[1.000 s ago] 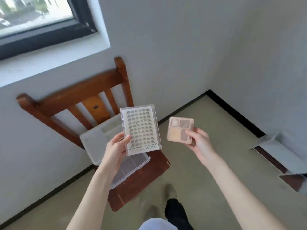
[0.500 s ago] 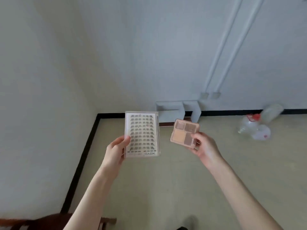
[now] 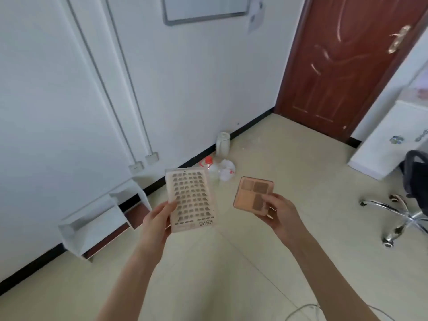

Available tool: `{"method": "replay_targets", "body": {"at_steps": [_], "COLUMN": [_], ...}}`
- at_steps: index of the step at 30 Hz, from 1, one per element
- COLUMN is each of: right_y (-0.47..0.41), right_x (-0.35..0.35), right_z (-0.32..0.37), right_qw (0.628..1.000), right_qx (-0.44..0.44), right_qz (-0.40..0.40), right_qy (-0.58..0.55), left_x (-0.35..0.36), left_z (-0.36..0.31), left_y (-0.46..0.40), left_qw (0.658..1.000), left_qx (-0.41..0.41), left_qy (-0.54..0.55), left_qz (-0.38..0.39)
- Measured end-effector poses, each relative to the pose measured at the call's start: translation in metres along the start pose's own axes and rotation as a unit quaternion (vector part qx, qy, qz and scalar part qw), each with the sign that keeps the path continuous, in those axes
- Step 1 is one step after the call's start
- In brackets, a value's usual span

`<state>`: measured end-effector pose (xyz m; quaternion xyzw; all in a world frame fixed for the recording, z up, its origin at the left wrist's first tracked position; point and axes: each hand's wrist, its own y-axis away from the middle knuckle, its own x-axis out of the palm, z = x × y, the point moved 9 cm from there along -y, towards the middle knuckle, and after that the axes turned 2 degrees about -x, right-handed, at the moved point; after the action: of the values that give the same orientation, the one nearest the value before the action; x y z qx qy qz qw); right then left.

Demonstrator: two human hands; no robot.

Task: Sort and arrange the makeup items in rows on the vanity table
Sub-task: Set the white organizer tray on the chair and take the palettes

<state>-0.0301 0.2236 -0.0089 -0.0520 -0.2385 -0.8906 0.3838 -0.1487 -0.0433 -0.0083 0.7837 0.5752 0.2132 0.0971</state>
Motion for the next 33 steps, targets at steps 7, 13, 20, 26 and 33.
{"method": "replay_targets", "body": {"at_steps": [7, 13, 20, 26, 33], "right_y": [-0.08, -0.176, -0.256, -0.312, -0.41], "right_x": [-0.103, -0.165, -0.244, -0.307, -0.392], "right_z": [0.049, 0.126, 0.218, 0.255, 0.305], "right_qw": [0.991, 0.977, 0.952, 0.935, 0.923], "right_qx": [-0.02, -0.059, -0.103, -0.116, -0.126], "right_qz": [-0.114, -0.179, -0.26, -0.303, -0.322], "right_qy": [-0.072, -0.099, -0.126, -0.143, -0.167], "left_x": [0.153, 0.303, 0.48, 0.59, 0.734], "left_z": [0.007, -0.01, -0.039, -0.021, -0.005], "left_y": [-0.113, -0.225, -0.316, -0.366, -0.43], "left_qw": [0.991, 0.973, 0.942, 0.922, 0.901], "left_qx": [-0.037, -0.055, -0.053, -0.094, -0.101], "left_qy": [-0.045, -0.063, -0.114, -0.14, -0.177], "left_qz": [0.118, 0.213, 0.312, 0.349, 0.383]}}
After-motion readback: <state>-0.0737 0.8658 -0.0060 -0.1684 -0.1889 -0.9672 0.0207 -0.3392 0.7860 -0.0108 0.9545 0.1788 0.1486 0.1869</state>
